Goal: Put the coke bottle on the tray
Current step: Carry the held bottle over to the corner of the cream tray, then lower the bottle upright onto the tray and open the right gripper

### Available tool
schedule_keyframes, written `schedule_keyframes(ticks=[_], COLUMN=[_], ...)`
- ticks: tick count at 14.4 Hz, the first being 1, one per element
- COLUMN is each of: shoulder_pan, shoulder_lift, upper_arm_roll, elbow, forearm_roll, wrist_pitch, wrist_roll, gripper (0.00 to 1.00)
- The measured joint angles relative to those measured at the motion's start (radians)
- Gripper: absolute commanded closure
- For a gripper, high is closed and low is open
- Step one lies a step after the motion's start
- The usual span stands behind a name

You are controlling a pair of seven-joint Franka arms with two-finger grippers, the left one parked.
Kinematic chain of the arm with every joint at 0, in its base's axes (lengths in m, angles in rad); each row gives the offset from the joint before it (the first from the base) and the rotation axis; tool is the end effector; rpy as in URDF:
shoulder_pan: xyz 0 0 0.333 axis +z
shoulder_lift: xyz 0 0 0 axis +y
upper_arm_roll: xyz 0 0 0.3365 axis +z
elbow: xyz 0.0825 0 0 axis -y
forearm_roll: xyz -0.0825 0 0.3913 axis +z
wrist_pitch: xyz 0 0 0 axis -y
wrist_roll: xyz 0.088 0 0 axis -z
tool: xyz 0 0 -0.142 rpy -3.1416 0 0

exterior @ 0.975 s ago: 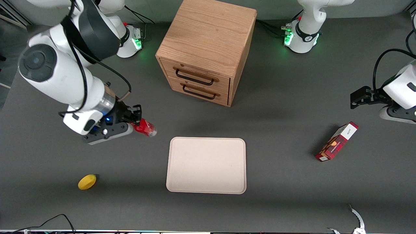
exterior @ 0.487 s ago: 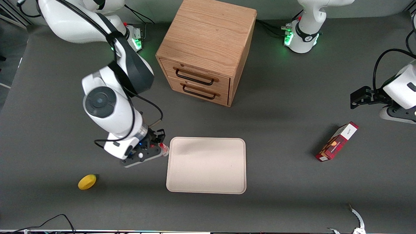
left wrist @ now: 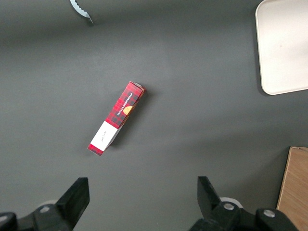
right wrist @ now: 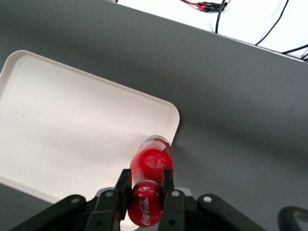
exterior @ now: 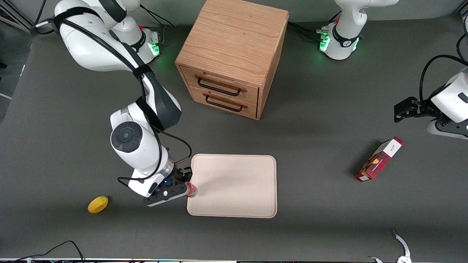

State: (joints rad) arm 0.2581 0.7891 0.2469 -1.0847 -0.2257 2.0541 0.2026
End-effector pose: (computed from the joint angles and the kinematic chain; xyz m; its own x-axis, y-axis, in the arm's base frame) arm 0.7427 0.3175 0.3603 0.9357 0.2886 0.2029 0.2945 -0.9557 0.0015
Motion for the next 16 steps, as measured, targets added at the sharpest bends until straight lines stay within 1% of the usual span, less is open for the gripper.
schedule_keyframes(ticks=[4, 8, 11, 13, 16], shoulder_pan=[0.025, 0.026, 0.026, 0.026, 0.026], shoulder_lift=[0.03, 0.046, 0.063, 0.066, 0.066], upper_arm_roll=[-0.021, -0.023, -0.023, -0.023, -0.024], elbow=[0.001, 0.001, 0.001, 0.001, 0.001], forearm_roll=[0.0, 0.0, 0.0, 0.0, 0.0], wrist_pitch=[0.059, 0.067, 0.088, 0.089, 0.089], wrist_roll=[0.0, 0.0, 0.019, 0.029, 0.04], gripper=[1.0, 1.0, 0.86, 0.71, 0.47])
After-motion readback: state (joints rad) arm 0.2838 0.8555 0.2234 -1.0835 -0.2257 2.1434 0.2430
